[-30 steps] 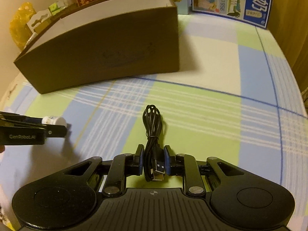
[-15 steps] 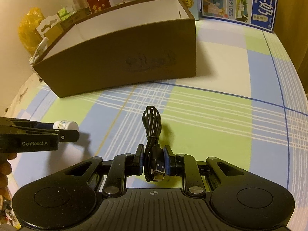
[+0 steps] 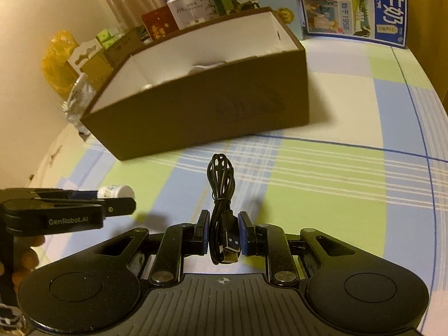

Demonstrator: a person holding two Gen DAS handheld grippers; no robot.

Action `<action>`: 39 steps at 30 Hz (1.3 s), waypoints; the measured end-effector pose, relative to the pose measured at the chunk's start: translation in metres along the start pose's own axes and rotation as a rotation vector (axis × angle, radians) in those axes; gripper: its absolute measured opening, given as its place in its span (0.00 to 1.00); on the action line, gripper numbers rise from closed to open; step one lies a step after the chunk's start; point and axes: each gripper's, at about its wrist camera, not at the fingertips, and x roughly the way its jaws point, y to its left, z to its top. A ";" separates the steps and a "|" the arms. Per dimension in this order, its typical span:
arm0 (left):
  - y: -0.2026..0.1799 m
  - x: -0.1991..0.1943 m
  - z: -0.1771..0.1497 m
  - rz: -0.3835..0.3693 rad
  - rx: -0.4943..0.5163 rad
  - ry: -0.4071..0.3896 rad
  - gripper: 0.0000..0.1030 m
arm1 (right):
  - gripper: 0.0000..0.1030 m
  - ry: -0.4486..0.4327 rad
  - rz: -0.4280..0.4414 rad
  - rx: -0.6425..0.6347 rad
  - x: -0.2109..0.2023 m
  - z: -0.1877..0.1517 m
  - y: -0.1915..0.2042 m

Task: Organize objects
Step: 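Lift and carry the pill bottle and cable over the brown box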

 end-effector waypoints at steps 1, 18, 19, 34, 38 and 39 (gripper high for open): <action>0.001 -0.003 0.001 -0.002 -0.002 -0.004 0.41 | 0.17 -0.002 0.008 0.003 -0.001 0.002 0.002; 0.004 -0.027 0.050 0.001 0.022 -0.092 0.41 | 0.17 -0.072 0.118 0.027 -0.006 0.053 0.023; 0.004 -0.027 0.053 0.000 0.025 -0.095 0.41 | 0.17 -0.074 0.120 0.027 -0.005 0.056 0.023; 0.011 -0.012 0.111 0.021 0.077 -0.136 0.41 | 0.17 -0.116 0.139 0.019 0.015 0.113 0.033; 0.015 -0.006 0.129 0.023 0.079 -0.143 0.41 | 0.17 -0.121 0.140 0.017 0.024 0.129 0.037; 0.016 -0.005 0.133 0.026 0.081 -0.147 0.41 | 0.17 -0.122 0.139 0.017 0.027 0.133 0.038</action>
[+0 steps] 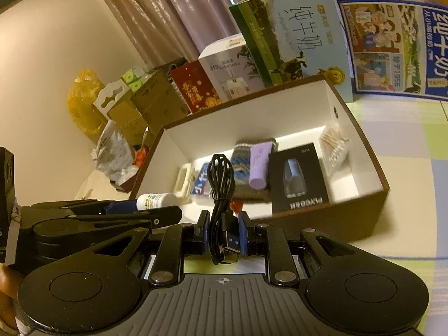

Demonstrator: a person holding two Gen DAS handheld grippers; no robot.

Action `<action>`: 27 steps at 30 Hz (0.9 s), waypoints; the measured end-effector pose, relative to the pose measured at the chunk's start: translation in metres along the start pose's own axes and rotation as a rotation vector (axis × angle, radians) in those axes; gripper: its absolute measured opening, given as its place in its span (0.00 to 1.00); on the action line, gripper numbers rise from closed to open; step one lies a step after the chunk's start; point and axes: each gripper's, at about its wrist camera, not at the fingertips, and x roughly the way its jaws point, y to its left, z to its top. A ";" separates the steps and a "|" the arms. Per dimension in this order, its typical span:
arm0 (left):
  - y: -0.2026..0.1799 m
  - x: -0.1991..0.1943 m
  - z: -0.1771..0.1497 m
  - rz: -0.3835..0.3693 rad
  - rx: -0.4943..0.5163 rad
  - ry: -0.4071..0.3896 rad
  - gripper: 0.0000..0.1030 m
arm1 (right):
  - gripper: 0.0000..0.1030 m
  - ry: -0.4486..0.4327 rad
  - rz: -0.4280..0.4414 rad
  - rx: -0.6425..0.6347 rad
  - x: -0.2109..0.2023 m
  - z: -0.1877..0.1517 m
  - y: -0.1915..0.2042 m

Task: Organize objects
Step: 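Lift and carry the pill bottle and cable over the brown box, then lower into the box and open the left tool while the right tool releases the cable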

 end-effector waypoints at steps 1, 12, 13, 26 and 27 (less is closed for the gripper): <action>0.001 0.002 0.003 0.001 0.002 -0.003 0.41 | 0.17 0.000 -0.001 0.001 0.003 0.004 0.000; 0.014 0.031 0.032 0.012 0.026 -0.007 0.41 | 0.17 0.012 -0.028 -0.001 0.038 0.030 -0.002; 0.015 0.034 0.033 0.015 0.027 -0.006 0.41 | 0.17 0.015 -0.028 0.000 0.041 0.032 -0.002; 0.047 0.080 0.055 0.070 0.030 0.038 0.41 | 0.17 0.066 -0.019 0.077 0.103 0.061 -0.009; 0.049 0.084 0.056 0.073 0.030 0.041 0.41 | 0.17 0.068 -0.014 0.088 0.109 0.064 -0.011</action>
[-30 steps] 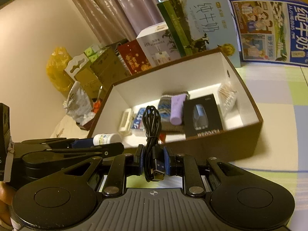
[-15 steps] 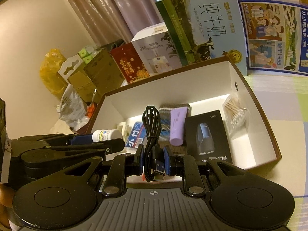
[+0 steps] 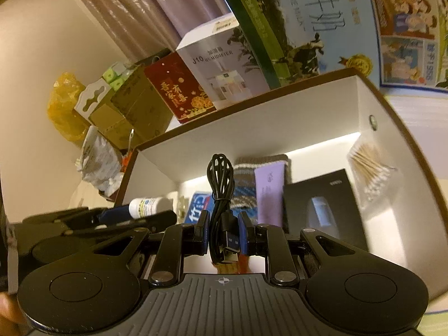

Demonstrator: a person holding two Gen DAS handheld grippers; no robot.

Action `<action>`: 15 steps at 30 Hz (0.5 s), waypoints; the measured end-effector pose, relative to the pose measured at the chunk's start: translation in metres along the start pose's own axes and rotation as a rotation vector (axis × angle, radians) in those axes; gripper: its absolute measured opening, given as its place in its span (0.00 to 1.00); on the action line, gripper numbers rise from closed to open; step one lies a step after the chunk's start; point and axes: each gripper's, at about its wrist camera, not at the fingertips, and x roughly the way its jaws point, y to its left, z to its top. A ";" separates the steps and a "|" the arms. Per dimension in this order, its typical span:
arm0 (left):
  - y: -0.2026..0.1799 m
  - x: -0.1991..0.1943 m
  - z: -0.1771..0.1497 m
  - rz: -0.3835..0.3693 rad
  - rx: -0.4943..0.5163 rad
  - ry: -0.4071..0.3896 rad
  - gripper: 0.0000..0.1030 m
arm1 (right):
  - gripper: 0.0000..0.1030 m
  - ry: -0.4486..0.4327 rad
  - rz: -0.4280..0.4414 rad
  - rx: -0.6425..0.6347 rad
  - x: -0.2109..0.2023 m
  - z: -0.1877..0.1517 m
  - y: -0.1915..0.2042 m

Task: Organize objects
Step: 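Lower into the box and open the left tool while the right tool releases the cable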

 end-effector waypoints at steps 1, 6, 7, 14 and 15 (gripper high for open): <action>0.002 0.003 0.001 0.002 0.000 0.003 0.41 | 0.17 0.003 0.002 0.011 0.005 0.003 -0.001; 0.010 0.014 0.004 0.002 -0.008 0.016 0.41 | 0.17 -0.017 0.035 0.052 0.026 0.014 -0.007; 0.011 0.015 0.004 0.002 -0.010 0.017 0.41 | 0.18 -0.028 0.040 0.067 0.029 0.016 -0.009; 0.014 0.024 0.004 -0.004 -0.017 0.031 0.41 | 0.21 -0.044 0.001 0.069 0.034 0.022 -0.017; 0.014 0.024 0.004 -0.007 -0.018 0.033 0.41 | 0.22 -0.043 -0.011 0.067 0.033 0.022 -0.020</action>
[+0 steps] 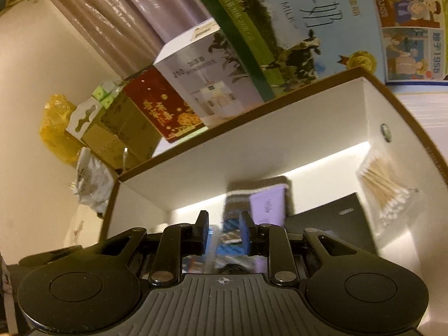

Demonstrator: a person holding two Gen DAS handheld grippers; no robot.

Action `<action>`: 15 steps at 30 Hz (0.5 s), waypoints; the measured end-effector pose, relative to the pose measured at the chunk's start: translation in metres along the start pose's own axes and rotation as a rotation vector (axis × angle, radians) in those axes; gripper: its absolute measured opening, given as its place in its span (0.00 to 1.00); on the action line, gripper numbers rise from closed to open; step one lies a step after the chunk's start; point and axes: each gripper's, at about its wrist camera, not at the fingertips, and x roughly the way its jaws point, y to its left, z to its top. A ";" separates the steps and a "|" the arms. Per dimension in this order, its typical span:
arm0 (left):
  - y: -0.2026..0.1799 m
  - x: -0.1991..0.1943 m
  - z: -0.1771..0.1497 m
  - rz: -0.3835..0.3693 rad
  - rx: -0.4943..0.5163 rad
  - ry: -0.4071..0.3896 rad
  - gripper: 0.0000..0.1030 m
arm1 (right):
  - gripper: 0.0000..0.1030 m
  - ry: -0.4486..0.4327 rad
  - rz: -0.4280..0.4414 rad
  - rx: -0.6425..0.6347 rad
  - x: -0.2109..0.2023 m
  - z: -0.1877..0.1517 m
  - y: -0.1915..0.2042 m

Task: Organize objects
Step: 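Lower into the box and open the left tool while the right tool releases the cable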

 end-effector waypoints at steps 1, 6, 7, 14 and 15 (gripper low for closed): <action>0.000 0.001 0.000 -0.004 -0.001 0.001 0.41 | 0.23 0.002 -0.011 -0.001 -0.001 0.000 -0.003; -0.006 0.002 0.002 -0.022 0.004 -0.002 0.41 | 0.30 -0.001 -0.048 -0.019 -0.009 -0.002 -0.011; -0.007 0.002 0.003 -0.025 0.007 -0.003 0.41 | 0.31 -0.004 -0.053 -0.020 -0.010 -0.002 -0.012; -0.020 0.005 0.008 -0.044 0.024 -0.008 0.41 | 0.38 -0.019 -0.110 -0.046 -0.018 0.000 -0.019; -0.021 0.006 0.009 -0.046 0.025 -0.008 0.41 | 0.40 -0.021 -0.118 -0.049 -0.018 0.000 -0.020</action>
